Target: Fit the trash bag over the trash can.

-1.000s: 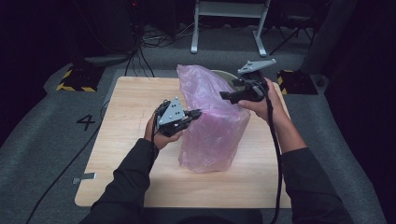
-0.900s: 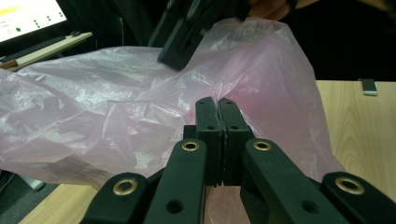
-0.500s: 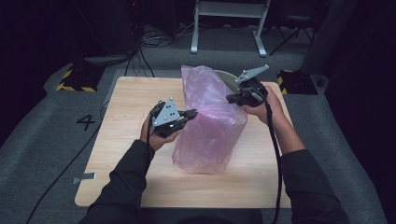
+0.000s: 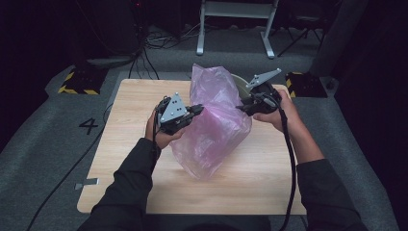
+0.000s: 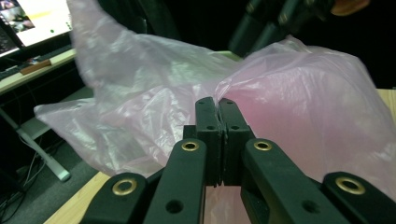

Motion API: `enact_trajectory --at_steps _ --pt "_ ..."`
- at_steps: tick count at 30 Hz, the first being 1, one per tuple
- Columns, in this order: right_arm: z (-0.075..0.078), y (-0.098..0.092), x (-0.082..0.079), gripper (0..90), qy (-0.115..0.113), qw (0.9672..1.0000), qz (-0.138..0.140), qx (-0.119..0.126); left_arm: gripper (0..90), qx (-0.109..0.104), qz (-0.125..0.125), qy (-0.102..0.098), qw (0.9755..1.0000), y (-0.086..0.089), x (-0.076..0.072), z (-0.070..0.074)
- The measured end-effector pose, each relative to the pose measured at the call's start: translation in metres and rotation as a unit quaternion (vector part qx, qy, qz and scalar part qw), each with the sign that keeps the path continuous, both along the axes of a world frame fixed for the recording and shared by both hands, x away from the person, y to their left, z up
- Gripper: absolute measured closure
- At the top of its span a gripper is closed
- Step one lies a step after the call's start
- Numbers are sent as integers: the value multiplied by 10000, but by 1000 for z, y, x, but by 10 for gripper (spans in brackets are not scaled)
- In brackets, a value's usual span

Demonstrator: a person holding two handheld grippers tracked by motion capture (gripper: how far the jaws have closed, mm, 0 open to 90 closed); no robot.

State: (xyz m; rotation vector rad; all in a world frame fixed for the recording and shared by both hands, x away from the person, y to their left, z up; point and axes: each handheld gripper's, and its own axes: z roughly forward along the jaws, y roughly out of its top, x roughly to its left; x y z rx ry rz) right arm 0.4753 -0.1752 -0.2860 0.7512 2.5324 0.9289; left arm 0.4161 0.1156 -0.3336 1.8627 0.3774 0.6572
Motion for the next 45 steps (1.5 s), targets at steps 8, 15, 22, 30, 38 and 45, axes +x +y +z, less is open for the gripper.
enact_trajectory --at_steps 8,15,22,30,38,45 --pt "16 6 6 307 -604 9926 -201 1036 888 133 -104 74 9998 -5 3 -3" --pt "21 37 16 259 -821 9907 -15 1085 888 216 -173 138 9995 -9 7 -5" --pt "16 78 25 295 -832 9949 238 524 888 246 -219 154 9993 -11 6 -5" --pt "-1 93 37 824 -505 9963 370 -590 888 201 -234 97 9995 -10 3 -4" --pt "-12 79 41 900 -291 9942 383 -962 886 118 -171 65 9998 -9 4 -3" --pt "-24 46 49 900 307 9936 21 -1083 879 31 -48 38 10000 -10 9 0"
